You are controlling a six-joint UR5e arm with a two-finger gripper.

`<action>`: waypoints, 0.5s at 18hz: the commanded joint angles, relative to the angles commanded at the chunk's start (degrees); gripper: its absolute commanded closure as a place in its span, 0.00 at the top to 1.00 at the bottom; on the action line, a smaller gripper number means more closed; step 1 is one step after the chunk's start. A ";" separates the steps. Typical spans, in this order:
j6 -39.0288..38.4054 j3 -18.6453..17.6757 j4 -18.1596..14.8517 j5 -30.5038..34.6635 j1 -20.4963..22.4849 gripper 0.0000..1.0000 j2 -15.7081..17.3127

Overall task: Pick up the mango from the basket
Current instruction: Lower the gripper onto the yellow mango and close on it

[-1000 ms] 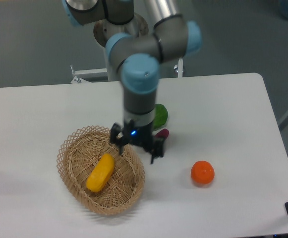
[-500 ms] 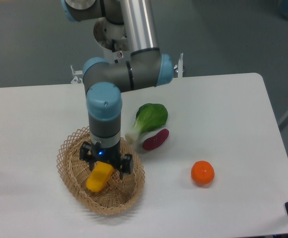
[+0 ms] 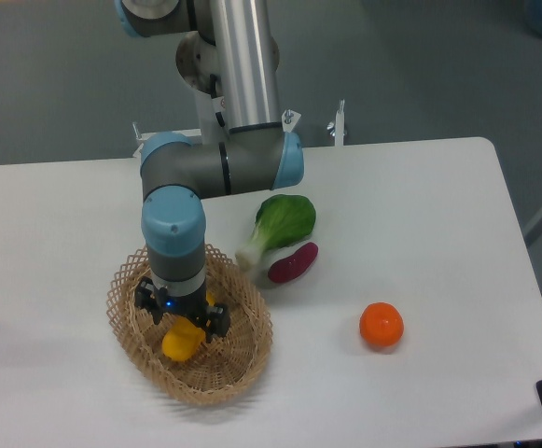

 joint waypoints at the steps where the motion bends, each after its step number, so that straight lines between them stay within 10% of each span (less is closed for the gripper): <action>1: 0.00 -0.09 0.00 0.17 0.00 1.00 -0.09; 5: -0.44 -0.35 0.00 1.41 -0.35 0.67 0.35; 9: -0.18 -0.27 0.00 1.41 -0.35 0.55 0.53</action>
